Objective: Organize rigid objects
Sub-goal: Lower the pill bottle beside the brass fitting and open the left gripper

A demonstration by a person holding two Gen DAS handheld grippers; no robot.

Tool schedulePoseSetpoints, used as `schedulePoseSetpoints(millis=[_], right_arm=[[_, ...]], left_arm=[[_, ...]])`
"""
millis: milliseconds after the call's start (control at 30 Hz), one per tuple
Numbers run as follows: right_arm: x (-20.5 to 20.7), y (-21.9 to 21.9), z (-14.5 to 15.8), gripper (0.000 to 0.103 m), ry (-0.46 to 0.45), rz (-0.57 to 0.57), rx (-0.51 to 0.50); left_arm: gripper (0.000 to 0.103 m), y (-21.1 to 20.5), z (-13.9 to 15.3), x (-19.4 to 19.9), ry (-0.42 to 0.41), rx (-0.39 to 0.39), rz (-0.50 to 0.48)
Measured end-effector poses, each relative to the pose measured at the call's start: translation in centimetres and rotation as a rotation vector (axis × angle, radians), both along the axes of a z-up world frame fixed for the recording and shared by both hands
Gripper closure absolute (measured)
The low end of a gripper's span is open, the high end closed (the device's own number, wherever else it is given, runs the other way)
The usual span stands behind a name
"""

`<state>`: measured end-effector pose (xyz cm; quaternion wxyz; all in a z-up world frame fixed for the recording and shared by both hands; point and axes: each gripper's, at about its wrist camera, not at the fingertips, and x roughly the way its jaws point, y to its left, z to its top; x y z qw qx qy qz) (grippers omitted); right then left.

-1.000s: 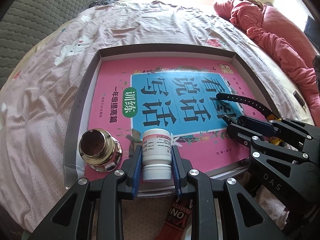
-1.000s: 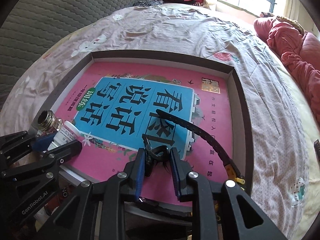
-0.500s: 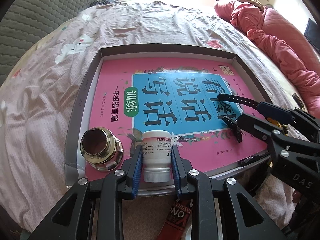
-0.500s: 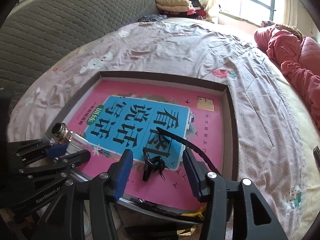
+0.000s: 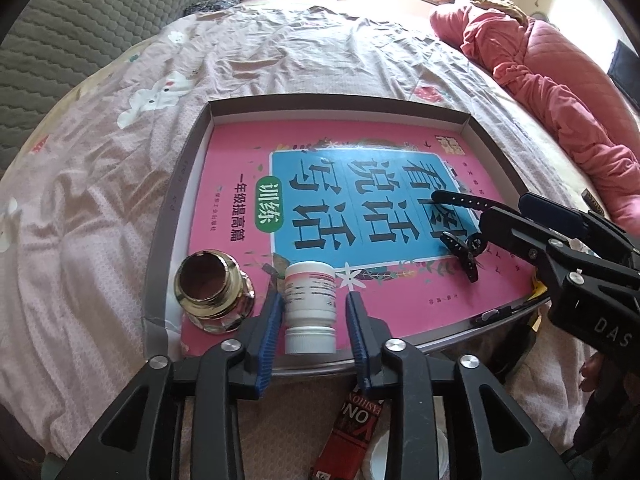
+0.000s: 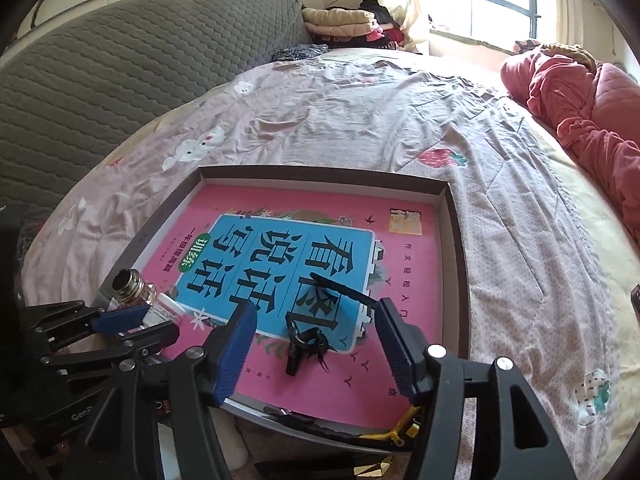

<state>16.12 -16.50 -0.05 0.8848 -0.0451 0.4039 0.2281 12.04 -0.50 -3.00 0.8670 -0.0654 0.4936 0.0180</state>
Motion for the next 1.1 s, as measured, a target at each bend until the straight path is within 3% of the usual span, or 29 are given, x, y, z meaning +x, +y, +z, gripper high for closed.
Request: schedulePoseSetpoints(millis=[400,533,1100], right_arm=[[-0.1,-0.4,0.6,0.042,-0.028,-0.015,0.013],[-0.1,-0.5,0.8,0.042,-0.039,-0.017,0.017],[-1.3,-1.6,1.8,0.041,-0.095,-0.031,0.049]], left_arm=[[0.062,0.4,1.3,-0.6,-0.029,-0.010,0.012],[0.052,0.3,1.7,-0.9,-0.039,-0.014,0.004],[0.051,0.2,3.3,-4.3,-0.065,0.005,-0.021]])
